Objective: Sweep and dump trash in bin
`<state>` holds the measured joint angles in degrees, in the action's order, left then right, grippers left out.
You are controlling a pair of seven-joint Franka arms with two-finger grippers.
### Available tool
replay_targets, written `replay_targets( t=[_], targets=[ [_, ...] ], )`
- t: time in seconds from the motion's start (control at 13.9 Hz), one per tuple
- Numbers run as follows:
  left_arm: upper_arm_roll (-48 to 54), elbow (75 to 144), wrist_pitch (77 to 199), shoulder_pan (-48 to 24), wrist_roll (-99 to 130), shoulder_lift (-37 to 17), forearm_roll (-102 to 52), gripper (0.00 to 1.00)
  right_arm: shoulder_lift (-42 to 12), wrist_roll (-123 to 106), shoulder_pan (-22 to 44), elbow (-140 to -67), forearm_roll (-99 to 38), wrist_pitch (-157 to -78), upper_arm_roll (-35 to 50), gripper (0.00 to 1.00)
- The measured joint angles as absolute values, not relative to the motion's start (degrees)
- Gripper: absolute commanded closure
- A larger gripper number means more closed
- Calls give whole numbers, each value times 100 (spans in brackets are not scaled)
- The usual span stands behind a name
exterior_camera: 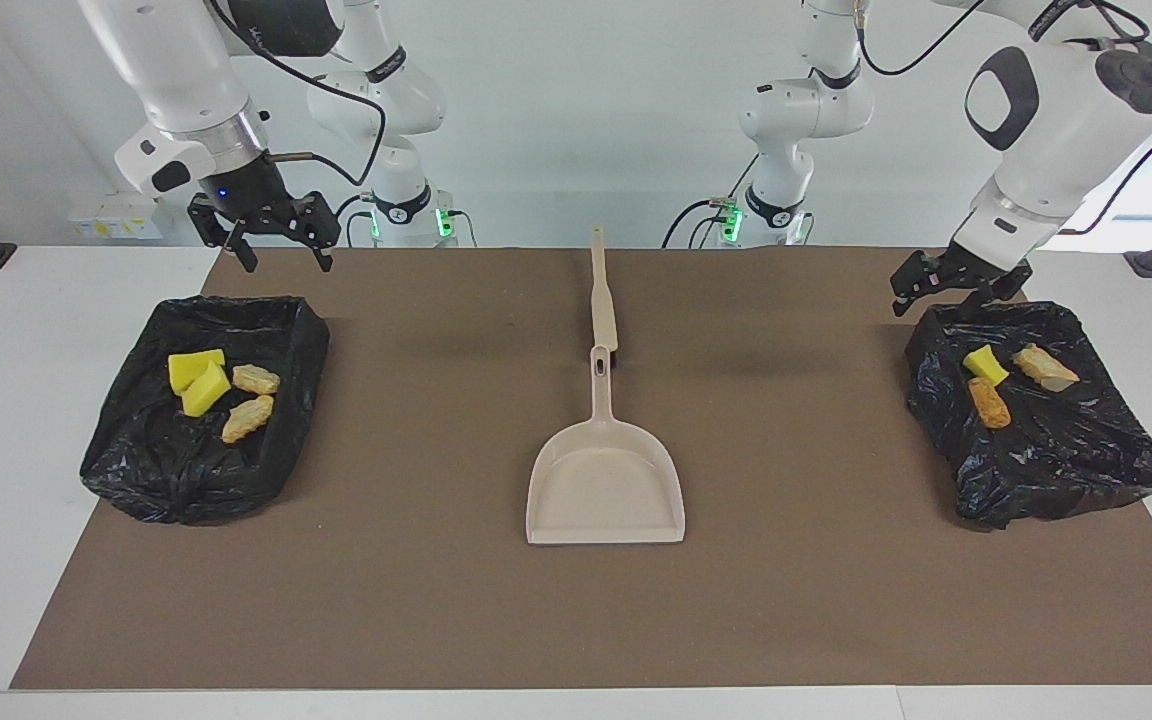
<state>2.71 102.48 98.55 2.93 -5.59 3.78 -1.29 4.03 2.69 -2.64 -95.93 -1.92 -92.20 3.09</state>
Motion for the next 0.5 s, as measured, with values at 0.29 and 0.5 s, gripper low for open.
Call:
replay_targets(
  t=[0.29,0.5],
  targets=[
    [346,9491,8600,284,-545,555,-58,0,403,269,-264,-9593,-192,-9220,309,0],
    [409,9562,8293,262,-537,783,-58,0,403,269,-264,-9593,-192,-9220,309,0]
  ],
)
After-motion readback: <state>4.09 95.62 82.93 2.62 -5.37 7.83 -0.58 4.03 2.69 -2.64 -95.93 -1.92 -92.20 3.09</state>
